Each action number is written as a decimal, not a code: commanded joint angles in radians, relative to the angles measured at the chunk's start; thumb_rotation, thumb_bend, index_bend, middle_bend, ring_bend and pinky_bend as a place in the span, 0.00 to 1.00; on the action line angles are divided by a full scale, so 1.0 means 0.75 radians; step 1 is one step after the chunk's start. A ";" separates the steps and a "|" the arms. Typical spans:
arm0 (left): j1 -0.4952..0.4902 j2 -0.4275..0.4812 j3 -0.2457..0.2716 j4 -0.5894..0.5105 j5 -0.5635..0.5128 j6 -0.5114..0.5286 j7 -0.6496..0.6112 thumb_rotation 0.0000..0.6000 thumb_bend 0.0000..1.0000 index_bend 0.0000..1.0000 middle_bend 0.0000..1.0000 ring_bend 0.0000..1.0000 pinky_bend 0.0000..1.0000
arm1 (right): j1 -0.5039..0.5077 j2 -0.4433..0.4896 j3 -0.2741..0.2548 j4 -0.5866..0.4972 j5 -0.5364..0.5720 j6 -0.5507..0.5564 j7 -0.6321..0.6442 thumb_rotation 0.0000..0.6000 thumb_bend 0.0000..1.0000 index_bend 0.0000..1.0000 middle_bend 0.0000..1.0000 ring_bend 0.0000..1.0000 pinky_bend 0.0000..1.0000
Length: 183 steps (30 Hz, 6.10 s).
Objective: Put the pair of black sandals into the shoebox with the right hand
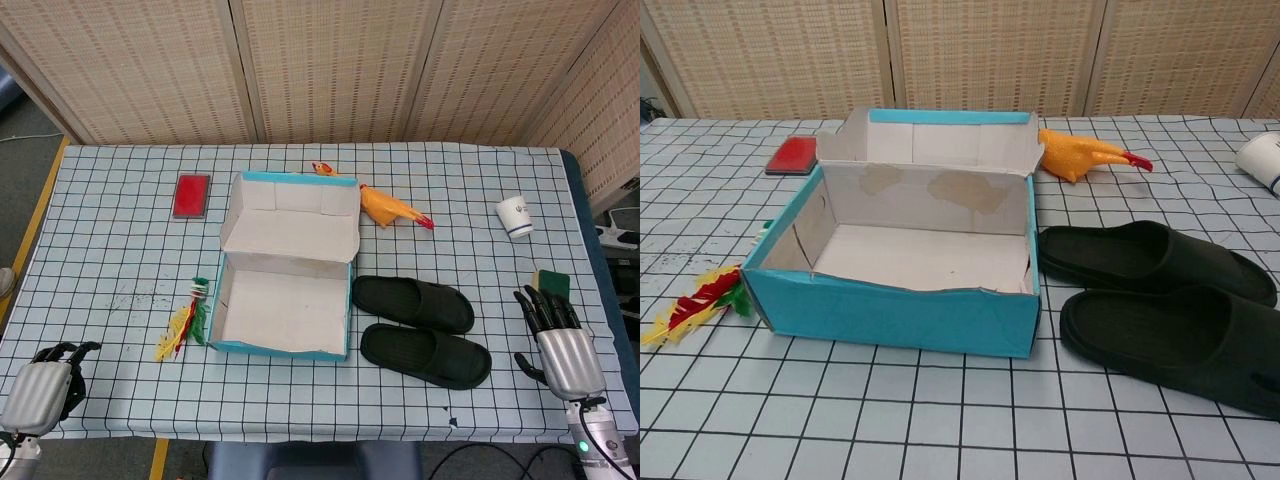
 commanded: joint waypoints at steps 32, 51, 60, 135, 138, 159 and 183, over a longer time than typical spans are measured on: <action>0.019 0.009 -0.001 0.018 0.067 0.036 -0.060 1.00 0.43 0.27 0.21 0.25 0.32 | 0.188 -0.086 -0.024 0.054 -0.038 -0.474 0.320 1.00 0.15 0.18 0.15 0.05 0.21; 0.015 0.021 -0.002 0.003 0.047 0.009 -0.058 1.00 0.43 0.28 0.21 0.25 0.32 | 0.280 -0.161 0.011 0.048 0.100 -0.639 0.224 1.00 0.12 0.21 0.19 0.09 0.25; 0.013 0.021 -0.003 0.003 0.039 0.000 -0.060 1.00 0.43 0.28 0.22 0.25 0.32 | 0.258 -0.205 0.021 0.086 0.093 -0.562 0.200 1.00 0.12 0.40 0.40 0.31 0.43; 0.012 0.050 -0.015 -0.018 0.004 -0.014 -0.091 1.00 0.43 0.28 0.23 0.25 0.32 | 0.988 -0.685 0.347 0.200 0.218 -0.747 -0.019 1.00 0.12 0.50 0.46 0.38 0.50; 0.012 0.051 -0.014 -0.018 0.007 -0.015 -0.094 1.00 0.43 0.28 0.23 0.25 0.32 | 0.998 -0.709 0.354 0.216 0.211 -0.738 -0.002 1.00 0.12 0.50 0.46 0.38 0.50; 0.012 0.055 -0.012 -0.017 0.017 -0.011 -0.109 1.00 0.43 0.29 0.23 0.25 0.32 | 0.981 -0.783 0.257 0.368 0.157 -0.738 0.097 1.00 0.12 0.48 0.44 0.36 0.50; 0.009 0.052 -0.010 -0.020 0.012 -0.020 -0.094 1.00 0.43 0.29 0.23 0.25 0.32 | 0.885 -0.448 0.280 -0.002 0.205 -0.711 0.201 1.00 0.12 0.04 0.12 0.00 0.28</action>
